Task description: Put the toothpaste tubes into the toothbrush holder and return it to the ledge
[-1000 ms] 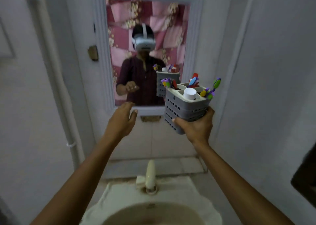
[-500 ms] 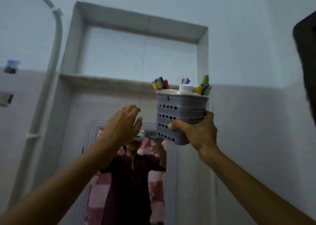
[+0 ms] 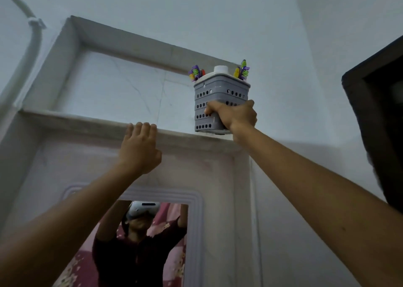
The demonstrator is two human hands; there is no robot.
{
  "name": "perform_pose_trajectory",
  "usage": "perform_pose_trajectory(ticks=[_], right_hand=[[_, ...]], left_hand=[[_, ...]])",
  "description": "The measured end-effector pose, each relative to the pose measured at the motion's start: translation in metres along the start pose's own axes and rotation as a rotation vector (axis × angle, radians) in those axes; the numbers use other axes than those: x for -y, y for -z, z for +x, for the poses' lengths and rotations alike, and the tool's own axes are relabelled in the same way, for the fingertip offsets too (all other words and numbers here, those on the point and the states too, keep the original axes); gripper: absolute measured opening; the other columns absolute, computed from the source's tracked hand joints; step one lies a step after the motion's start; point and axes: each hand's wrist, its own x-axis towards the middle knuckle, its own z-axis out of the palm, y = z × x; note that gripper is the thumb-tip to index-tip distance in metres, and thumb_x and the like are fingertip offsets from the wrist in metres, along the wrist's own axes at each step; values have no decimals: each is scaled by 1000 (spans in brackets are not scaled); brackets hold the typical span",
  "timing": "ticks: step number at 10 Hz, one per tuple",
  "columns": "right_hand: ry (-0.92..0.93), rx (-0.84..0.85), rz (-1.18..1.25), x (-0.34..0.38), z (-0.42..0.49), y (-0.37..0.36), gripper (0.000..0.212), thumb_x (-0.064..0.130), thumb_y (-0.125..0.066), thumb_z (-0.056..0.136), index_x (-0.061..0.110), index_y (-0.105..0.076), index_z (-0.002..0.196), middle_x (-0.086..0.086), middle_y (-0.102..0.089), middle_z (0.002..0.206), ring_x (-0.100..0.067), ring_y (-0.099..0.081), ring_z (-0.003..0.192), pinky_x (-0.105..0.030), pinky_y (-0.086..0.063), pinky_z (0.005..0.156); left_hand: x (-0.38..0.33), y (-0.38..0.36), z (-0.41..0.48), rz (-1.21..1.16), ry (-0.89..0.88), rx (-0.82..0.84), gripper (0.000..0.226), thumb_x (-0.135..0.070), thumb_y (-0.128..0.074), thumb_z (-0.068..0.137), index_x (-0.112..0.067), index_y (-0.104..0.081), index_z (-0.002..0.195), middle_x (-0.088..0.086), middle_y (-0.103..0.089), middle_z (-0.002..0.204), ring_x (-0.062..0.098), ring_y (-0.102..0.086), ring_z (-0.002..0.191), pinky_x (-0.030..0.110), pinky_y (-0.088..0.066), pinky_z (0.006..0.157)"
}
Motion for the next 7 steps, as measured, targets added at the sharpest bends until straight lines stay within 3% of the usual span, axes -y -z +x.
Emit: perform_pose_trajectory(ticks=[2,4,5,6,7], right_hand=[[-41,-121,-157,-22,41,-28,106,48,-81,43,10,-37,131,-14,-49,127,-31,-44,117,-49,-49,94],[-129,-158,-226,-55,57,-57,114,56,-82,46,8,-36,138,-16,-47,137,-33,-40,125,-49,-38,103],[-117,-161,-249,-62,61,-64,125,59,-82,48,6,-26,146,-16,-39,144,-33,-36,129,-48,-33,106],[-69,-162,-305,-64,55,-63,136,63,-82,50,5,-14,152,-13,-29,150,-31,-31,134,-48,-31,107],[130,-247,-379,-66,44,-62,131,70,-73,58,7,-11,155,-14,-27,153,-32,-29,135,-52,-27,109]], left_hand=[[-3,-15,4,-62,-23,-130,66,-27,-47,72,2,-39,130,24,-48,131,42,-38,128,55,-17,117],[-1,-23,6,-20,-23,-141,68,-31,-41,71,0,-35,132,22,-46,131,40,-36,128,55,-15,117],[-1,-22,6,-17,-25,-137,68,-31,-40,72,0,-36,131,22,-47,130,40,-38,127,55,-16,116],[0,-15,2,-20,-40,-95,68,-33,-40,72,0,-37,131,21,-47,130,39,-38,126,54,-17,116],[2,-2,4,-57,-41,-39,66,-35,-38,75,-1,-38,132,20,-48,132,36,-39,127,50,-20,114]])
